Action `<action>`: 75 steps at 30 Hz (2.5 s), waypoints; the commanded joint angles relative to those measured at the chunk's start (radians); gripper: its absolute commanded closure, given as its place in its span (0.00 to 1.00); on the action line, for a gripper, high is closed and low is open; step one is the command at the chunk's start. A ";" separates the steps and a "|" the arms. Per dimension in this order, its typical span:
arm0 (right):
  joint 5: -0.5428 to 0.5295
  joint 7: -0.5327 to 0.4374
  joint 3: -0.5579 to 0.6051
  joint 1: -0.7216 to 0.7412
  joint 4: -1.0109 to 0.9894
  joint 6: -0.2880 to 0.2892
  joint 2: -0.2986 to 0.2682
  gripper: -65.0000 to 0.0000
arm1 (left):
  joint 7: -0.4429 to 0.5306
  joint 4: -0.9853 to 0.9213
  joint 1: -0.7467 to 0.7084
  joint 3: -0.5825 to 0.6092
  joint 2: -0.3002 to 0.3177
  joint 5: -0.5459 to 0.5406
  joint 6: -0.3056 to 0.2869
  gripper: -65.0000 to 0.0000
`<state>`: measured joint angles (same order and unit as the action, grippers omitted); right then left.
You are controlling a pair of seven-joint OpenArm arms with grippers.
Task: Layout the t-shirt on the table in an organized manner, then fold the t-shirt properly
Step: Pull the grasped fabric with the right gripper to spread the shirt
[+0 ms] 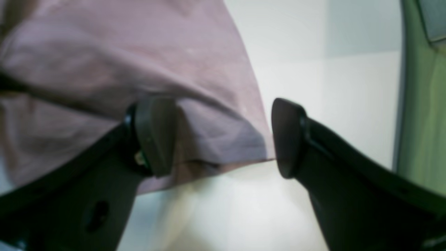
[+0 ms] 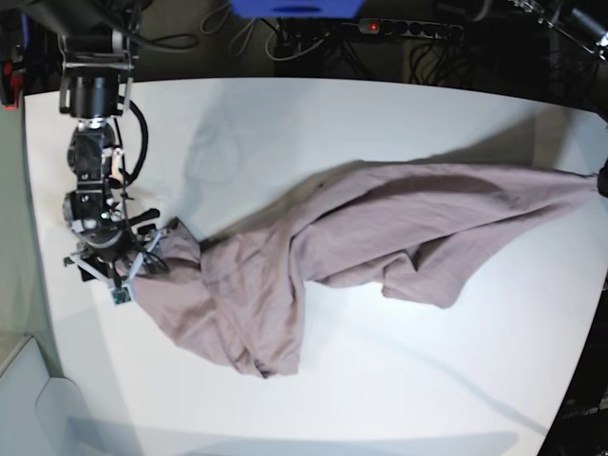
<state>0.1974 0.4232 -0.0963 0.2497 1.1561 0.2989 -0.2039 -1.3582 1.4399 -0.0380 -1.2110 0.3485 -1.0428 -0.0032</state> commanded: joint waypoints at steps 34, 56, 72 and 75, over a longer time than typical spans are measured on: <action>-0.102 0.027 -0.523 -0.217 0.486 -0.007 -0.055 1.00 | 0.012 0.015 0.003 -0.019 0.030 -0.032 0.007 1.00; -0.103 0.018 -0.529 -0.332 0.181 -0.007 -0.056 1.00 | 0.007 -0.173 0.031 -0.030 0.048 -0.032 0.007 1.00; -0.103 0.027 -0.596 -0.326 0.183 -0.010 -0.128 0.48 | 0.007 -0.173 0.036 -0.030 0.045 -0.032 0.007 1.00; -0.103 0.027 -0.595 -0.326 0.200 -0.010 -0.118 0.36 | 0.007 -0.173 0.036 -0.030 0.045 -0.032 0.007 1.00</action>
<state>0.0998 0.4747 -0.6888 -0.0883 1.3342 0.2920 -0.3061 -1.3537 1.2507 -0.0105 -1.2354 0.3660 -1.0431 -0.0032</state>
